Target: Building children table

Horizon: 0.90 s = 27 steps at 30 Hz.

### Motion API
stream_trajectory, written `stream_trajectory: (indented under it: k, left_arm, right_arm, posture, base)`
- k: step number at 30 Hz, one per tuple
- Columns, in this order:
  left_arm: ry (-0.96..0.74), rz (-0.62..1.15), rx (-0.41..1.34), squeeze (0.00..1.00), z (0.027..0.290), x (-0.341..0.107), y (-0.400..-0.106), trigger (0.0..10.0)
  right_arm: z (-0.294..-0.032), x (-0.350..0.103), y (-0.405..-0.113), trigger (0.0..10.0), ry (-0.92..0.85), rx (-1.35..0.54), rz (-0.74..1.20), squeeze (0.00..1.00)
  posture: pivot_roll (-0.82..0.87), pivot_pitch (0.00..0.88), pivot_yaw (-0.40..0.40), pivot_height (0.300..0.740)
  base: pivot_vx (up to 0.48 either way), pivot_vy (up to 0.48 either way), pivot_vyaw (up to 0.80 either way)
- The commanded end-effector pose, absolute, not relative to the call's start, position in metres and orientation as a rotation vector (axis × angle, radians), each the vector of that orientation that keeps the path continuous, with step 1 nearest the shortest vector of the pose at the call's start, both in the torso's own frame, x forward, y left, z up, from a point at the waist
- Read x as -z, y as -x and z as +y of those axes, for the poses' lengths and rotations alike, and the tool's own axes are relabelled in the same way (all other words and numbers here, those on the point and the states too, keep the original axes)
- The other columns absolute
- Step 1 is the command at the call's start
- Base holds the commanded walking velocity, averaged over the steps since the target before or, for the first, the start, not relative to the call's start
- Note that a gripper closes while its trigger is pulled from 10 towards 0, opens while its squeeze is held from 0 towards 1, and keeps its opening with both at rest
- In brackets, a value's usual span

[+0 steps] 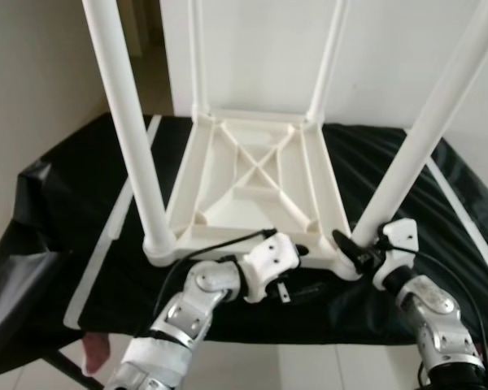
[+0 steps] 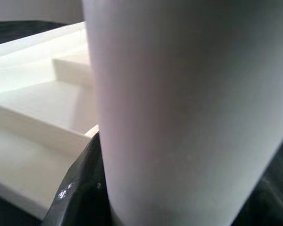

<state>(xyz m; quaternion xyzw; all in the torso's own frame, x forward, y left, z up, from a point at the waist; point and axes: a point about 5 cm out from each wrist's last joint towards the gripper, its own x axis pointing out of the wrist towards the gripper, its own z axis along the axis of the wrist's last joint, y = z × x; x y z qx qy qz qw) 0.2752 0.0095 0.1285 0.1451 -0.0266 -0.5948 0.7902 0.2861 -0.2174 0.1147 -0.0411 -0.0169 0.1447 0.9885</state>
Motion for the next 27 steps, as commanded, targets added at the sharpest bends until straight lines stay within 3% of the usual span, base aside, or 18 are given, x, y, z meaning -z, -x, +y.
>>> stream_trajectory:
  k: [1,6,11,16,17,22,27]
  left_arm:
    - [-0.318,-0.04,1.168,0.0,0.013,-0.126,-0.282,10.0]
    - [-0.337,-0.047,1.136,0.0,0.014,-0.123,-0.284,10.0]
    - [-0.299,-0.055,1.094,0.0,0.017,-0.127,-0.286,10.0]
    - [-0.275,-0.062,1.086,0.0,0.018,-0.13,-0.286,10.0]
    - [-0.273,-0.057,1.07,0.0,0.02,-0.131,-0.288,10.0]
    - [-0.293,-0.062,1.036,0.0,0.023,-0.13,-0.29,10.0]
    - [-0.299,-0.065,1.022,0.0,0.025,-0.131,-0.291,10.0]
  right_arm:
    - [-0.222,-0.105,-0.284,10.0,0.119,-0.237,0.03,0.0]
    - [-0.209,-0.096,-0.279,10.0,0.072,-0.106,0.057,0.0]
    - [-0.198,-0.085,-0.269,10.0,-0.029,0.179,0.081,0.0]
    - [-0.197,-0.082,-0.264,10.0,-0.063,0.274,0.086,0.0]
    - [-0.189,-0.077,-0.26,10.0,-0.109,0.368,0.103,0.0]
    - [-0.162,-0.08,-0.266,10.0,-0.162,0.334,0.099,0.0]
    - [-0.156,-0.085,-0.268,10.0,-0.147,0.297,0.082,0.0]
  posture:
    - [-0.06,0.0,-0.002,0.74]
    - [-0.06,0.0,0.007,0.74]
    - [-0.05,0.0,0.007,0.74]
    - [-0.04,0.0,0.008,0.74]
    - [-0.04,0.0,0.008,0.74]
    - [-0.04,0.0,0.011,0.74]
    - [-0.03,0.0,0.009,0.74]
  base:
    - [0.0,0.0,0.0]
    - [0.0,0.0,0.0]
    - [0.0,0.0,0.0]
    - [0.0,0.0,0.0]
    - [0.0,0.0,0.0]
    - [0.0,0.0,0.0]
    - [0.0,0.0,0.0]
